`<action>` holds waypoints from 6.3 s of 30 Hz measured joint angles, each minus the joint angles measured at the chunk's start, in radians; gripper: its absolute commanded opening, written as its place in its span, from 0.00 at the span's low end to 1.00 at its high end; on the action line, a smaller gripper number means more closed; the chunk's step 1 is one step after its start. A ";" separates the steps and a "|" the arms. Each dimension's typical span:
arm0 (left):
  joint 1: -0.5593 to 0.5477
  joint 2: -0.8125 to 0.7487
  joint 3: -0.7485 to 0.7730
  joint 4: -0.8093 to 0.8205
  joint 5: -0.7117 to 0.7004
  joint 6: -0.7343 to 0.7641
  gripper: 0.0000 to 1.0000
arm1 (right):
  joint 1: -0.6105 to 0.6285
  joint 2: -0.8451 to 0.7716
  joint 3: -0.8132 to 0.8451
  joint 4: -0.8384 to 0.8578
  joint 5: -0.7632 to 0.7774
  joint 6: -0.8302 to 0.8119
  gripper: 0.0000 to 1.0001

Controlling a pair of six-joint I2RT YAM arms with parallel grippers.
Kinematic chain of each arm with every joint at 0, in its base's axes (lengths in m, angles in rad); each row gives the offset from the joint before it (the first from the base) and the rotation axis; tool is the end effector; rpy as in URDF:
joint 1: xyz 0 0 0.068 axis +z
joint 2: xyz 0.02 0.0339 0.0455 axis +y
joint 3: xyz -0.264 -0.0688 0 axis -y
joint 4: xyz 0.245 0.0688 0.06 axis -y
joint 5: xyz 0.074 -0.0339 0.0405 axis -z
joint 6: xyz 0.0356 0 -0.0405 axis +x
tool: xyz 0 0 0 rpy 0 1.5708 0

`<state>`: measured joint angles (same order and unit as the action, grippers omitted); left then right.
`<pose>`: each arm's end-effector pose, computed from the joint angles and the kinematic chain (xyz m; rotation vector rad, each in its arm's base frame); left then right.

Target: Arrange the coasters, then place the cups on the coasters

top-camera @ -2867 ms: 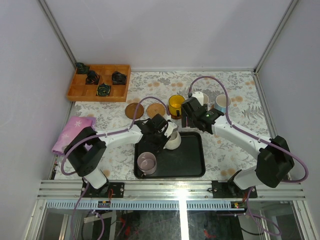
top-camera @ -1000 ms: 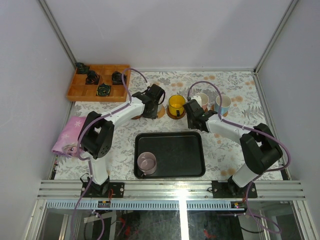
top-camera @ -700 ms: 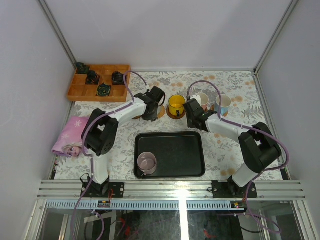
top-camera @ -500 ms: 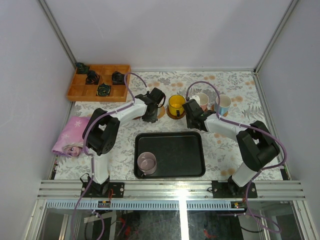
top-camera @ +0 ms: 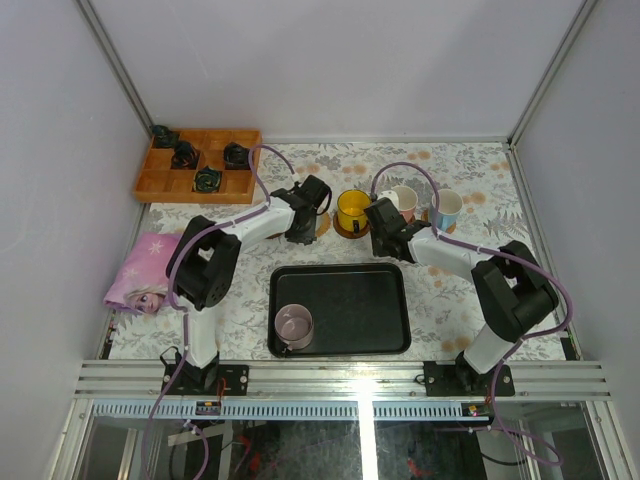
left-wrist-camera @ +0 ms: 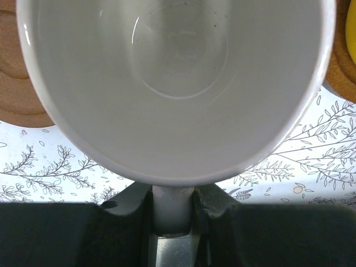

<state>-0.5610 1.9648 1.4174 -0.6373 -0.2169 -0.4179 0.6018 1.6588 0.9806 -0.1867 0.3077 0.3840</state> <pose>0.3451 -0.2078 0.1802 0.1357 2.6981 0.0113 0.2877 0.1845 0.1874 -0.1235 2.3809 0.0897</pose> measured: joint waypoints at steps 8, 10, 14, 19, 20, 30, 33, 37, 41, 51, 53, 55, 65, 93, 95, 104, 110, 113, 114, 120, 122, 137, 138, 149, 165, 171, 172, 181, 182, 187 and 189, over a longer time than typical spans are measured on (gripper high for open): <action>0.000 0.015 0.013 0.012 -0.005 0.000 0.00 | 0.000 0.033 0.000 0.013 -0.015 0.000 0.08; 0.000 0.015 0.013 0.013 -0.009 0.000 0.00 | 0.000 0.033 0.000 0.014 -0.015 0.000 0.08; 0.000 0.015 0.013 0.013 -0.016 0.000 0.00 | 0.000 0.033 0.000 0.014 -0.015 0.000 0.08; 0.000 0.015 0.014 0.013 -0.031 0.004 0.00 | 0.000 0.033 0.000 0.014 -0.016 -0.001 0.07; 0.000 0.015 0.016 0.012 -0.032 0.005 0.00 | 0.000 0.033 0.000 0.015 -0.017 0.000 0.07; 0.000 0.016 0.060 0.016 -0.034 0.012 0.00 | 0.000 0.057 0.000 0.016 -0.038 -0.001 0.07; 0.000 0.019 0.060 0.016 -0.034 0.013 0.00 | 0.000 0.059 0.000 0.015 -0.041 -0.003 0.07; 0.000 0.023 0.060 0.016 -0.034 0.013 0.00 | 0.000 0.059 0.000 0.013 -0.041 -0.008 0.06; 0.000 0.023 0.060 0.016 -0.034 0.013 0.00 | 0.000 0.059 0.000 0.013 -0.042 -0.010 0.06; 0.000 0.024 0.060 0.016 -0.021 0.013 0.00 | 0.000 0.059 0.000 0.013 -0.041 -0.010 0.06; 0.000 0.024 0.060 0.016 -0.016 0.012 0.00 | 0.000 0.059 0.000 0.013 -0.041 -0.010 0.06; 0.000 0.024 0.060 0.016 -0.013 0.012 0.00 | 0.000 0.059 0.000 0.013 -0.041 -0.010 0.07; -0.002 0.024 0.059 0.015 -0.010 0.012 0.00 | 0.000 0.059 0.000 0.013 -0.042 -0.010 0.06; -0.030 0.024 0.037 0.008 -0.022 0.011 0.00 | 0.000 0.059 0.000 0.013 -0.066 -0.010 0.07; -0.030 0.024 0.037 0.008 -0.025 0.011 0.04 | 0.000 0.059 0.000 0.012 -0.066 -0.010 0.06; -0.030 0.024 0.039 0.008 -0.027 0.003 0.32 | 0.000 0.059 0.000 0.012 -0.066 -0.010 0.07; -0.030 0.024 0.043 0.013 -0.026 -0.002 0.44 | 0.000 0.059 0.000 0.012 -0.066 -0.011 0.07; -0.030 0.021 0.043 0.013 -0.026 -0.006 0.45 | 0.000 0.059 0.000 0.012 -0.066 -0.011 0.07; -0.030 0.020 0.043 0.013 -0.026 -0.008 0.45 | 0.000 0.059 0.000 0.011 -0.066 -0.011 0.06; -0.030 0.011 0.039 0.013 -0.023 -0.010 0.43 | 0.000 0.059 0.000 0.011 -0.067 -0.011 0.06; -0.030 0.003 0.035 0.013 -0.016 -0.013 0.43 | 0.000 0.059 0.000 0.010 -0.067 -0.011 0.06; -0.035 -0.086 -0.004 0.009 0.006 -0.022 0.52 | 0.000 0.059 0.000 -0.014 -0.067 -0.011 0.06; -0.035 -0.099 -0.011 0.008 0.007 -0.023 0.54 | 0.000 0.058 -0.002 -0.016 -0.067 -0.011 0.06; -0.039 -0.386 -0.089 -0.052 -0.026 -0.026 0.60 | 0.000 -0.014 -0.033 -0.066 -0.071 -0.011 0.06; -0.106 -0.582 -0.287 -0.190 -0.011 -0.103 0.61 | -0.001 -0.040 -0.045 -0.072 -0.094 0.000 0.06; -0.168 -0.649 -0.322 -0.190 0.010 -0.125 0.62 | -0.001 -0.036 -0.047 -0.081 -0.116 -0.002 0.06; -0.180 -0.665 -0.331 -0.190 0.012 -0.129 0.62 | -0.001 -0.036 -0.050 -0.085 -0.119 -0.002 0.06; -0.239 -0.756 -0.383 -0.207 0.053 -0.166 0.72 | -0.001 -0.036 -0.088 -0.132 -0.124 -0.001 0.10; -0.241 -0.760 -0.383 -0.214 0.053 -0.170 0.73 | -0.001 -0.036 -0.087 -0.134 -0.121 -0.002 0.12; -0.243 -0.767 -0.380 -0.261 0.063 -0.173 0.73 | -0.001 -0.024 0.001 -0.170 -0.077 -0.024 0.19; -0.245 -0.767 -0.369 -0.294 0.080 -0.174 0.73 | -0.001 -0.020 0.070 -0.172 -0.055 -0.038 0.24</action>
<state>-0.8055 1.1976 1.0485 -0.9318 -0.1368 -0.5922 0.6010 1.6386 1.0508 -0.3588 0.2531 0.3462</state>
